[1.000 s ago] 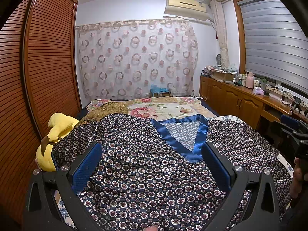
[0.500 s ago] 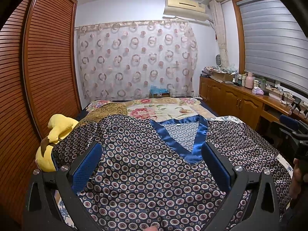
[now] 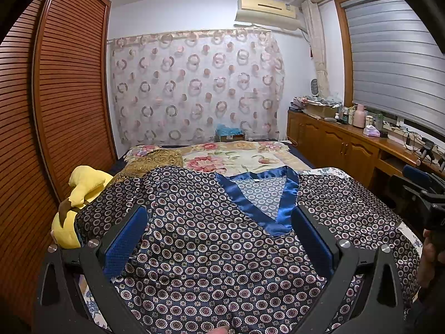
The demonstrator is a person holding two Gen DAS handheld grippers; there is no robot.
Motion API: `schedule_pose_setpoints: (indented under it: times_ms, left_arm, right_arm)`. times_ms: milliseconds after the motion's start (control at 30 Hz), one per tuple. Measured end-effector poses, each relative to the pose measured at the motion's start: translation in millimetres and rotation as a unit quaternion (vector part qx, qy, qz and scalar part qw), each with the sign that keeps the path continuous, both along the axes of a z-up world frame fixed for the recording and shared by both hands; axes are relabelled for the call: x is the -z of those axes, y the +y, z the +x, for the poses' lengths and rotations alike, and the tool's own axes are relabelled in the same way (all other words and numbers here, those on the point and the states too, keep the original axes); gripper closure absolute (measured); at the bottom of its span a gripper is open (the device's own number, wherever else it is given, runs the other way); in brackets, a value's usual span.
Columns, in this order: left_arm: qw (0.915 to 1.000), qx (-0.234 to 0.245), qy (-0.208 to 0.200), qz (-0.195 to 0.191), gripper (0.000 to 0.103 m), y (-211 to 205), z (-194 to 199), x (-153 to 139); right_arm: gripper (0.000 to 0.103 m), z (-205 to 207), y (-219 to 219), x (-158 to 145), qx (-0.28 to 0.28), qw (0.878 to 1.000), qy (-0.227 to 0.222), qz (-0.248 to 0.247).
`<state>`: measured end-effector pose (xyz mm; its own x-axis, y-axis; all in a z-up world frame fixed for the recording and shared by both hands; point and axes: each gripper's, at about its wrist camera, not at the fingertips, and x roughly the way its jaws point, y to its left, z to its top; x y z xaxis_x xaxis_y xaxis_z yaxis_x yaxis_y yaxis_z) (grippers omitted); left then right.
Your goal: Fold small clothes
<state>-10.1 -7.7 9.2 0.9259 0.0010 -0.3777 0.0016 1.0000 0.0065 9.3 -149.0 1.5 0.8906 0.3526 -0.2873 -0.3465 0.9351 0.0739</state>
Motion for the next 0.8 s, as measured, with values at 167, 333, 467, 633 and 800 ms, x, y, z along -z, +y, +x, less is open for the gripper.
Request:
schedule_pose_setpoints:
  times_ms: [167,333,467,633,800]
  left_arm:
    - [1.0000,-0.002,0.004,-0.001,0.000,0.5,-0.1,1.0]
    - [0.9997,-0.014,0.020,-0.003,0.000,16.9,2.4,9.0]
    - [0.9990,-0.031,0.032,-0.003,0.000,37.2,4.6,16.0]
    - [0.9978,-0.050,0.042,-0.009,0.000,67.5,5.1,24.5]
    - [0.9966,-0.063,0.052,-0.007,0.000,93.1,5.6,33.6]
  right_arm:
    - [0.000,0.7,1.2,1.4,-0.004,1.000,0.002,-0.001]
    - [0.000,6.4,5.8,5.1,-0.019,1.000,0.009,-0.002]
    - [0.000,10.7,12.7,7.7,-0.033,0.999,0.015,-0.007]
    - [0.000,16.7,20.4,11.1,-0.052,0.998,0.020,-0.011]
    - [0.000,21.9,24.5,12.0,-0.072,0.997,0.026,-0.018]
